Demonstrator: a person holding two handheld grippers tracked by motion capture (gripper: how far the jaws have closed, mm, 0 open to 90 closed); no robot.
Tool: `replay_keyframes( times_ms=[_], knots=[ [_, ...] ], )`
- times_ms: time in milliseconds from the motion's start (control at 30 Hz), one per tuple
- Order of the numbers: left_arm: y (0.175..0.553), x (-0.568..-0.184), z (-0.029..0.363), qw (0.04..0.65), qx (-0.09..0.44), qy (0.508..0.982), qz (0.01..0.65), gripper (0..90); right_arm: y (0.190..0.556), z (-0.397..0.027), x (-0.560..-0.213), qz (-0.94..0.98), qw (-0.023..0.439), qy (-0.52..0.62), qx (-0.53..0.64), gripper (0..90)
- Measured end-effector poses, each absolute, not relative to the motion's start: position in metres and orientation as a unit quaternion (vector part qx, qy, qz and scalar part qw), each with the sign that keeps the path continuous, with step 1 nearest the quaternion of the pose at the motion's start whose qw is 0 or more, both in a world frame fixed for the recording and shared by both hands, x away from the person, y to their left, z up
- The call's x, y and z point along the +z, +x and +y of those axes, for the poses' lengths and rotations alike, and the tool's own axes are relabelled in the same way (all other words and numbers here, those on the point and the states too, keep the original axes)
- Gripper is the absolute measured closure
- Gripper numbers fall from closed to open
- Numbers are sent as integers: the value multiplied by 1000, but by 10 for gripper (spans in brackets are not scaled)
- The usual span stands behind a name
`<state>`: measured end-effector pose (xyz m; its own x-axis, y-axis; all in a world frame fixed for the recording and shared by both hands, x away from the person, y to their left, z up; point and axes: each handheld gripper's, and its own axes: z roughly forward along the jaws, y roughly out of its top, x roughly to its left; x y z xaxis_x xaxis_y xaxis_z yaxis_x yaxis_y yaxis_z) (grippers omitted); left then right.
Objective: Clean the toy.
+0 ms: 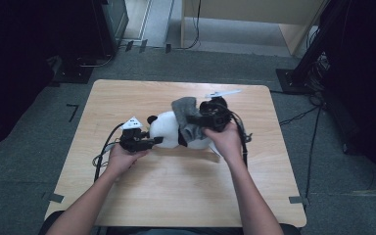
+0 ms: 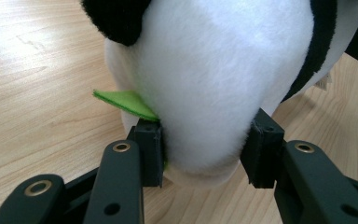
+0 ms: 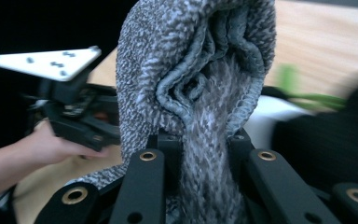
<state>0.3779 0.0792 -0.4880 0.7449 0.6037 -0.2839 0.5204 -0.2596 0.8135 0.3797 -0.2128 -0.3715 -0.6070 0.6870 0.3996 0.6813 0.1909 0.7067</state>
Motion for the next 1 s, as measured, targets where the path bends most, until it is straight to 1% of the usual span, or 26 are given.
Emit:
replay_keyframes(
  times_ms=[133, 233, 467, 533, 633, 833, 1000],
  knots=[
    [377, -488, 79, 494, 43, 793, 354, 568, 385, -174, -377, 787, -10, 423, 449, 758],
    [377, -488, 79, 494, 43, 793, 355, 564, 390, -153, -384, 793, -19, 418, 443, 757],
    [378, -488, 80, 494, 44, 793, 354, 559, 395, -126, -398, 801, -34, 415, 429, 756],
    [378, -489, 80, 493, 42, 792, 357, 558, 398, -125, -404, 804, -30, 418, 423, 756],
    [378, -489, 80, 493, 44, 793, 355, 558, 400, -129, -406, 797, -41, 422, 430, 756],
    [379, -487, 79, 487, 41, 794, 361, 563, 400, -135, -404, 804, -28, 419, 422, 757],
    [380, -486, 79, 484, 37, 794, 365, 569, 400, -154, -402, 799, -20, 431, 419, 756]
  ],
)
